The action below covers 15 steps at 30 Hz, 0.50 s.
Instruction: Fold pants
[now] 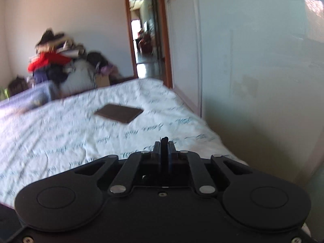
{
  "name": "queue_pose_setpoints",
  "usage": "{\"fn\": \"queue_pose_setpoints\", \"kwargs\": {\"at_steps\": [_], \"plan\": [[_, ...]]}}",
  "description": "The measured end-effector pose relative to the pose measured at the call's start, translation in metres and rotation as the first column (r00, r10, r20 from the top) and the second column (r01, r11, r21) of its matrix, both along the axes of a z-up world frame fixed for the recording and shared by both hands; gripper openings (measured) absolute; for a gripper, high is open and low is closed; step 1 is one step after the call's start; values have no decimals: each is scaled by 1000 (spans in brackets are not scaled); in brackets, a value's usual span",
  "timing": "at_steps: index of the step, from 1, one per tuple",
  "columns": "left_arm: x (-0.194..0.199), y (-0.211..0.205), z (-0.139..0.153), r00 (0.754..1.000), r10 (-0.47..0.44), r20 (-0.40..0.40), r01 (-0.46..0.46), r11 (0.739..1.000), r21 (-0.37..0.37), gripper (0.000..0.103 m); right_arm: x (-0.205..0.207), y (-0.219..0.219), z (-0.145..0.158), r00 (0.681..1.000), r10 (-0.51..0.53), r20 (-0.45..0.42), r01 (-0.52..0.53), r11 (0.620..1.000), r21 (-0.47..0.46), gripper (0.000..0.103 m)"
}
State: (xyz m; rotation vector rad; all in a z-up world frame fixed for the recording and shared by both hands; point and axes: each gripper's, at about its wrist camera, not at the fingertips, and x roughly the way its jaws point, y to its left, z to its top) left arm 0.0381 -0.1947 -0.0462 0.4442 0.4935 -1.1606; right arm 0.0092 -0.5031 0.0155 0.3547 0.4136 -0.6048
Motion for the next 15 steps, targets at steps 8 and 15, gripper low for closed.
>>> {"fn": "queue_pose_setpoints", "kwargs": {"at_steps": [8, 15], "plan": [[-15, -41, -9, 995, -60, 84, 53, 996, 78, 36, -85, -1, -3, 992, -101, 77, 96, 994, 60, 5], [-12, -49, -19, 996, -34, 85, 27, 996, 82, 10, -128, -4, -25, 981, -161, 104, 142, 975, 171, 5]]}}
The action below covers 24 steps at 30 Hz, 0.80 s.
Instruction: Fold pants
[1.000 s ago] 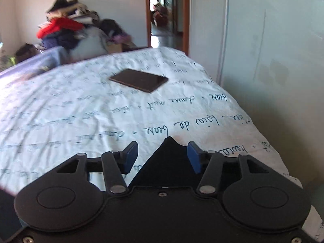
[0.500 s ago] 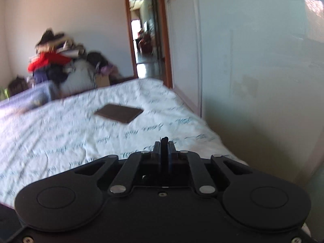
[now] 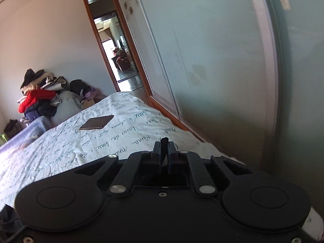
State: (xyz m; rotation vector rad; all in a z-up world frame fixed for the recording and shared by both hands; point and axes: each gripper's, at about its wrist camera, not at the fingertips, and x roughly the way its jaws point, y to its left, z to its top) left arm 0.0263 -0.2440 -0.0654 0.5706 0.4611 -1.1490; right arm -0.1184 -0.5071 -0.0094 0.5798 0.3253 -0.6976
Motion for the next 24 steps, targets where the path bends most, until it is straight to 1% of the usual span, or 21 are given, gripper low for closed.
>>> {"fn": "queue_pose_setpoints", "kwargs": {"at_steps": [1, 2, 5, 8, 9, 10, 11, 12, 13, 14, 15, 16, 17, 18, 19, 20, 22, 24], "plan": [[1, 5, 3, 1000, -4, -18, 4, 1000, -8, 8, -4, 0, -2, 1000, -5, 5, 5, 1000, 6, 5], [2, 8, 6, 999, -12, -34, 11, 1000, -15, 5, -9, 2, -4, 1000, -14, 3, 14, 1000, 9, 5], [0, 19, 15, 996, -57, -68, 55, 998, -36, 5, -24, 7, -19, 999, -41, -14, 41, 998, 41, 5], [-5, 21, 13, 993, -103, -64, 102, 995, -19, 5, -35, 8, -39, 997, -60, -41, 63, 994, 86, 5], [-5, 19, 9, 992, -110, -63, 110, 994, -4, 7, -37, 6, -47, 997, -60, -47, 65, 992, 108, 5], [-4, 16, 5, 992, -109, -67, 110, 994, 17, 9, -37, 5, -51, 997, -64, -46, 69, 989, 127, 6], [-3, 13, 2, 992, -102, -80, 105, 994, 37, 23, -37, 3, -55, 997, -66, -45, 72, 987, 144, 6], [-1, 12, 2, 990, -98, -99, 103, 994, 48, 25, -37, 3, -55, 997, -70, -44, 76, 986, 149, 7], [-1, 13, 3, 989, -93, -116, 99, 994, 44, 28, -38, 4, -54, 996, -75, -41, 80, 987, 140, 9], [-2, 17, 6, 989, -83, -122, 88, 996, 34, 37, -38, 5, -51, 995, -85, -43, 90, 987, 130, 15], [-2, 19, 10, 989, -80, -122, 83, 996, 20, 44, -40, 7, -48, 993, -108, -46, 112, 987, 111, 31], [-2, 23, 13, 990, -78, -117, 78, 997, -1, 47, -43, 9, -45, 991, -126, -34, 128, 988, 84, 34], [-2, 25, 16, 992, -70, -110, 68, 998, -19, 52, -46, 11, -42, 991, -133, -33, 135, 989, 66, 34], [-1, 26, 18, 994, -51, -101, 48, 998, -32, 54, -50, 12, -41, 990, -138, -33, 140, 988, 60, 34], [1, 25, 20, 995, -29, -93, 26, 999, -40, 56, -52, 12, -41, 990, -136, -24, 138, 988, 74, 34], [3, 23, 19, 997, -6, -83, 3, 999, -43, 58, -53, 10, -44, 991, -130, -13, 131, 986, 106, 34], [7, 17, 16, 997, 28, -75, -30, 999, -26, 58, -54, 6, -55, 992, -127, 15, 122, 972, 201, 38], [9, 11, 11, 994, 20, -108, -21, 1000, -4, 58, -53, 3, -65, 990, -136, 34, 123, 958, 260, 38]]}}
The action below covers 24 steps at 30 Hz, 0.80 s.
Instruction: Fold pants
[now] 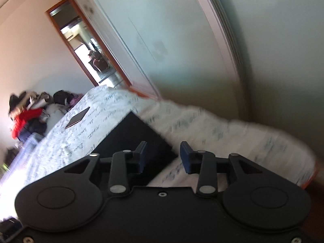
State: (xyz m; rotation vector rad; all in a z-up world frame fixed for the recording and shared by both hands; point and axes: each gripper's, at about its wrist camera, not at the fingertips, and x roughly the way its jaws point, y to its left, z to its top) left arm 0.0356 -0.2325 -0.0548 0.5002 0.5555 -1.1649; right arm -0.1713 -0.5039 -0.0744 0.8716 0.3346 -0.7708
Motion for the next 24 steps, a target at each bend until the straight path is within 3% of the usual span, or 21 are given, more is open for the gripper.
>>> {"fn": "queue_pose_setpoints", "kwargs": {"at_steps": [3, 5, 7, 11, 14, 15, 16, 17, 19, 21, 22, 24], "plan": [[-5, -3, -7, 999, -33, -21, 33, 999, 21, 58, 5, 1, -2, 1000, 11, 4, -11, 1000, -10, 40], [-11, 0, -6, 999, -43, 9, 43, 999, 18, 58, 7, 1, 0, 1000, 14, -18, -15, 999, -48, 20], [-11, 5, -3, 999, -34, 14, 33, 999, 17, 58, 4, 3, 0, 1000, 8, 2, -8, 999, -47, 15], [-3, 19, 4, 1000, 8, -15, -8, 1000, 1, 60, 3, 7, -1, 999, 3, -47, -7, 997, -76, 13], [0, 36, 10, 998, 63, 17, -63, 998, 3, 60, 2, 6, 1, 997, -44, -56, 40, 997, -59, 19], [0, 44, 12, 996, 83, 34, -83, 997, -1, 61, 3, 13, 10, 993, -99, -69, 92, 990, -106, 39], [2, 53, 14, 993, 110, 50, -110, 994, -5, 63, 5, 24, 23, 987, -143, -68, 128, 974, -189, 50], [4, 62, 16, 989, 138, 58, -138, 990, -8, 67, 10, 36, 37, 990, -135, -41, 118, 952, -282, 50], [9, 84, 19, 976, 208, 65, -207, 978, -16, 72, 33, 62, 64, 1000, -10, -3, 8, 908, -419, 54], [18, 108, 20, 956, 285, 63, -285, 959, -18, 72, 72, 89, 84, 977, 214, -17, -194, 844, -500, 59], [23, 119, 20, 942, 329, 63, -328, 944, -16, 72, 96, 104, 90, 935, 354, -32, -318, 790, -524, 62], [37, 142, 21, 901, 429, 66, -429, 903, -5, 73, 145, 138, 94, 812, 579, -78, -518, 653, -553, 64]]}}
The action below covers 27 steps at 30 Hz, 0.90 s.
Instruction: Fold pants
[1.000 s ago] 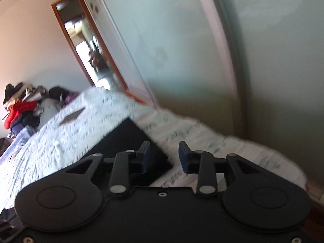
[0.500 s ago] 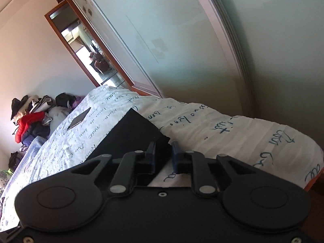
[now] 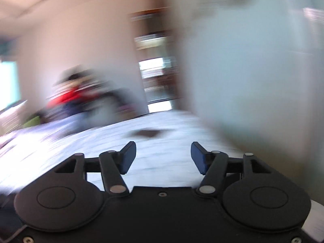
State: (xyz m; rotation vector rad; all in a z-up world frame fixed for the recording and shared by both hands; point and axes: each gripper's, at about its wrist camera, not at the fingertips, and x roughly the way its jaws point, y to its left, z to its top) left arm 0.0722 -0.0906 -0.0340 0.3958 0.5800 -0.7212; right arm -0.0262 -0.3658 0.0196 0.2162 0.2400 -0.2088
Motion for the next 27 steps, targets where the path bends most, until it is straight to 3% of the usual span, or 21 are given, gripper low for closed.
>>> {"fn": "queue_pose_setpoints", "kwargs": {"at_steps": [3, 6, 9, 12, 14, 15, 16, 18, 20, 23, 24, 26, 27], "plan": [[21, 34, -1, 986, 163, -38, -163, 987, 13, 74, 74, 52, -5, 961, 258, -98, -264, 963, -60, 69], [42, 66, -7, 945, 306, -116, -301, 952, 61, 76, 142, 101, -16, 874, 443, -201, -471, 874, -120, 70], [52, 97, -14, 911, 364, -194, -358, 931, 64, 78, 197, 142, -28, 772, 549, -319, -611, 779, -137, 66], [49, 112, -14, 907, 355, -227, -357, 934, 36, 83, 238, 158, -41, 660, 645, -385, -708, 705, -34, 65], [46, 116, -12, 911, 349, -219, -350, 936, 33, 84, 256, 167, -55, 559, 710, -429, -762, 644, 72, 65], [45, 116, -14, 914, 346, -211, -347, 937, 36, 85, 260, 172, -62, 530, 728, -435, -771, 628, 111, 62], [45, 116, -16, 916, 345, -204, -344, 938, 40, 85, 264, 173, -68, 518, 733, -440, -767, 626, 139, 43], [45, 111, -19, 920, 343, -190, -339, 939, 51, 87, 271, 166, -70, 536, 738, -411, -745, 642, 180, 19], [44, 110, -21, 923, 338, -182, -334, 941, 52, 87, 273, 153, -67, 563, 744, -360, -720, 655, 228, 3], [40, 110, -24, 924, 337, -181, -333, 941, 51, 88, 276, 162, -71, 591, 705, -393, -701, 689, 183, 3], [39, 109, -24, 925, 336, -178, -333, 942, 52, 88, 277, 170, -74, 607, 678, -414, -690, 708, 149, 5], [37, 111, -21, 928, 329, -176, -327, 944, 40, 87, 270, 178, -68, 667, 603, -438, -656, 754, 40, 28], [35, 115, -19, 928, 325, -181, -325, 945, 30, 87, 262, 180, -58, 713, 551, -434, -626, 779, -39, 46]]}}
